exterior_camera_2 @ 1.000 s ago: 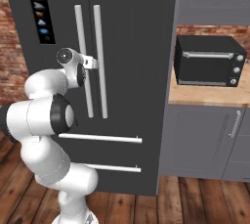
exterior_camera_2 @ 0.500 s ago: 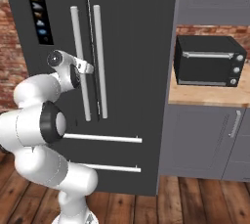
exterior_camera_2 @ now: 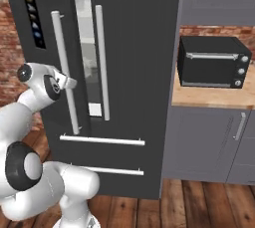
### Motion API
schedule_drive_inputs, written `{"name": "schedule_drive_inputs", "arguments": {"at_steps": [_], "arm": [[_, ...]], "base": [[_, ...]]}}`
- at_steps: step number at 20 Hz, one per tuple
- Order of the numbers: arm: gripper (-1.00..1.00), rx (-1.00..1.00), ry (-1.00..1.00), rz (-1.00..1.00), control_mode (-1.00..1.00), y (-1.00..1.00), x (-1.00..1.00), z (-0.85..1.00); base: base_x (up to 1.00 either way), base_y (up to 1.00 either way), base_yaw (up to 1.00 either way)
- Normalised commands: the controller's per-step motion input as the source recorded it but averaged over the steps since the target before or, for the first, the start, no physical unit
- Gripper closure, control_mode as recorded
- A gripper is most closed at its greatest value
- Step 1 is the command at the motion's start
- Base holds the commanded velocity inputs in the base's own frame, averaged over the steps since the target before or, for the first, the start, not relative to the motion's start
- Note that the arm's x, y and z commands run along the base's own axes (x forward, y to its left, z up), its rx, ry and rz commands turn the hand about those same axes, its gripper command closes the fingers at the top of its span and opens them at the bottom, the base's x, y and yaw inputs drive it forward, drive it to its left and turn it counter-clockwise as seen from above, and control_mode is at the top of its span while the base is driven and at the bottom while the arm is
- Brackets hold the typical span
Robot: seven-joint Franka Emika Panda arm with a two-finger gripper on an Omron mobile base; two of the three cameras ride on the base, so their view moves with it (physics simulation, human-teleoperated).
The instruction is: Retrieve the chicken drumstick from the fridge and place it on the saucepan with marinade on the stove.
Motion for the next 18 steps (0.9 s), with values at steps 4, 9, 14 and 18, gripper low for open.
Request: {"name": "schedule_drive_inputs", "arguments": {"at_steps": [4,9,14,18], "arm": [[1.0,0.11,0.0,-0.18,-1.0,1.0,-0.86,0.0],[1.0,0.11,0.0,-0.18,-1.0,1.0,-0.88,0.0],[1.0,0.06,-0.04,-0.18,-1.0,1.0,-0.83,0.0],[-1.0,-0.02,-0.01,-0.13,-1.0,0.95,-0.5,-0.04]], "base": [[0.0,0.0,0.0],[0.0,0.0,0.0],[0.0,0.0,0.0],[0.0,0.0,0.0]]}}
